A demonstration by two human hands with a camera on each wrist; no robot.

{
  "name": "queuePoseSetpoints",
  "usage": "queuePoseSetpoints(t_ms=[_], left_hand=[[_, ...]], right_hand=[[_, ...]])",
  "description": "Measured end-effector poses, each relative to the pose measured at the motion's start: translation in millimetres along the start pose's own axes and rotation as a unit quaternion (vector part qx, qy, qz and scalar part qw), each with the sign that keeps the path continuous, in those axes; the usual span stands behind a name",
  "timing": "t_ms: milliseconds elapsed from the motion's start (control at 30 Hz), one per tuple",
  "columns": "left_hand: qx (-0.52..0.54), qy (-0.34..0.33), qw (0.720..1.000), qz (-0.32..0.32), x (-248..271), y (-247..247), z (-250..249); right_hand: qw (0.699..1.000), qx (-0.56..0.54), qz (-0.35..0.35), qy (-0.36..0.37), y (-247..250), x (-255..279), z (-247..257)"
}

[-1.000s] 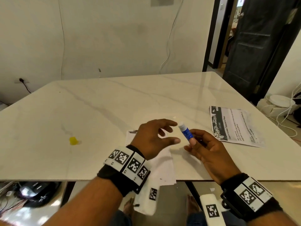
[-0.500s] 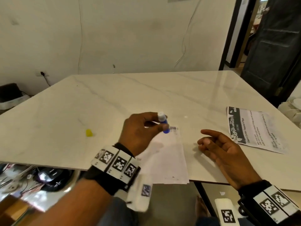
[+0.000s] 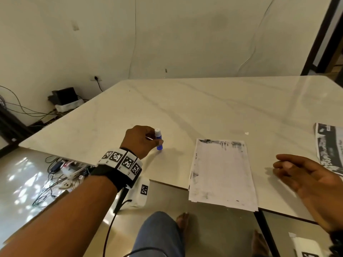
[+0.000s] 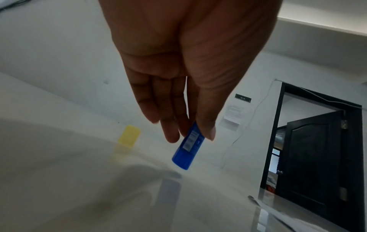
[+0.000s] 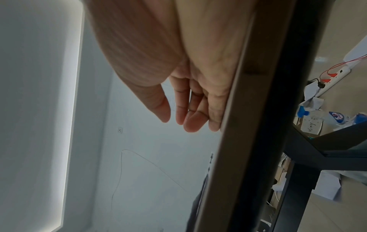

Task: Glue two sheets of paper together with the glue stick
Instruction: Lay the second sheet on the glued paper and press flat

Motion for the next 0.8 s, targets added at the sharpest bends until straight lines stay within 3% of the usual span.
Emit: queuePoseSetpoints(t_ms=[533,700,800], left_hand=[[-0.017,0.044,0.999,0.019,1.0,-10.2,9.1],[0.050,0.077,0.994,-0.066,27.4,0.8,18.8],[0.086,0.034,0.985,-0.147,60.7,2.1,11.4]], right_hand=[[0.999,0.028,-0.007,-0.020,1.7,0.3,-0.2],[0.999,0.029,-0.014,-0.011,2.7,0.8,0.5],[0.999,0.015,-0.024,-0.014,-1.0,4.2,5.4]])
Point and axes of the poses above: each hand's wrist, its own x-axis away from the middle knuckle, its own y-axis out of the back of the hand, z = x × y, the point moved 5 cm from there along -x, towards the middle knuckle, and after that the axes turned 2 degrees about -y, right-handed, at the moved point
